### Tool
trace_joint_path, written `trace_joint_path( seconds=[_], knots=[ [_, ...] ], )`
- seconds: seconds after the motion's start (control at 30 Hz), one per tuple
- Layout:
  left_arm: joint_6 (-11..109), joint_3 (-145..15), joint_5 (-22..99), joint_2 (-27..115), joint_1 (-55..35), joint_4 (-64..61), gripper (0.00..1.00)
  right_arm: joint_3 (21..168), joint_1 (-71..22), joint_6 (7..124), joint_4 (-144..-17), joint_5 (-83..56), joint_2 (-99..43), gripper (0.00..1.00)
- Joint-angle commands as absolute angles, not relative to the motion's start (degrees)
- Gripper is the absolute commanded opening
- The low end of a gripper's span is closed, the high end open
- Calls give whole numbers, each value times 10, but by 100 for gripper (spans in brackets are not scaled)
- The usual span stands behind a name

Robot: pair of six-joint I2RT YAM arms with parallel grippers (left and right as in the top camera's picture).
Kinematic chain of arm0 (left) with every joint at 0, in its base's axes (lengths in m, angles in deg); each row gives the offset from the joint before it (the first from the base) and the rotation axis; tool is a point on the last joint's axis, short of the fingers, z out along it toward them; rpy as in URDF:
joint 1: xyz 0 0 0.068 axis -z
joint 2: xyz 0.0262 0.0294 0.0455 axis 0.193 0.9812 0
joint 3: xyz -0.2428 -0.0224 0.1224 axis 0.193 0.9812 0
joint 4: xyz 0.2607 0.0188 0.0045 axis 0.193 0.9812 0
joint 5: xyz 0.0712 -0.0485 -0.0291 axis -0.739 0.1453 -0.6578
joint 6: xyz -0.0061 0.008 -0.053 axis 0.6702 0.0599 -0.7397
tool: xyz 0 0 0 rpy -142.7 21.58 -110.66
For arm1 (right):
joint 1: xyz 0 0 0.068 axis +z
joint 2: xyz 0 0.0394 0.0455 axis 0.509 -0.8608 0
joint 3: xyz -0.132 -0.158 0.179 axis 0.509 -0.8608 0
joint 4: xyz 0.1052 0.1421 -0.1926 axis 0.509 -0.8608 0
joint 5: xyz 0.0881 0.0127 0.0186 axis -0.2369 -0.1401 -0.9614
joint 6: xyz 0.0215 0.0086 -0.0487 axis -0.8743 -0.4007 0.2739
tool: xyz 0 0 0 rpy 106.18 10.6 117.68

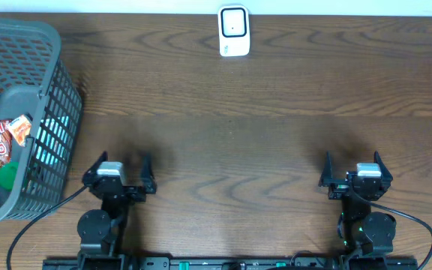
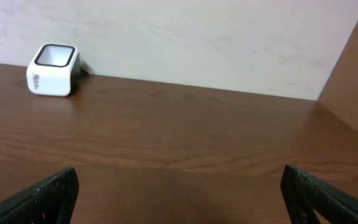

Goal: Scan the item barcode
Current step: 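Reach the left gripper into the basket toward the green-capped bottle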

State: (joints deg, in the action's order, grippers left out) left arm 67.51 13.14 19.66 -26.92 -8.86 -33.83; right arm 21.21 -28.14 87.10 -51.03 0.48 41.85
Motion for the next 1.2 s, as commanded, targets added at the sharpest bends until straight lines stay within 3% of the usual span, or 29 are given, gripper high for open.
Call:
trace_joint_path(
  seconds=[0.0,0.3,0.5,0.63,0.9,1.17],
  knots=[
    [661,109,314,-262,-91,-328,99,212,-287,864,-512,10,420,99],
    [658,-156,334,-113,-91,-271,99,212,-287,864,-512,10,420,99],
    [679,-450,349,101,-91,37,99,212,-287,864,-512,10,420,99],
    [677,-534,373,205,-91,178,99,212,-287,864,-512,10,420,99],
    [678,-563,389,322,-91,204,99,212,-287,864,-512,10,420,99],
    [608,-767,328,421,-137,233,99,212,-287,864,-512,10,420,99]
  ],
)
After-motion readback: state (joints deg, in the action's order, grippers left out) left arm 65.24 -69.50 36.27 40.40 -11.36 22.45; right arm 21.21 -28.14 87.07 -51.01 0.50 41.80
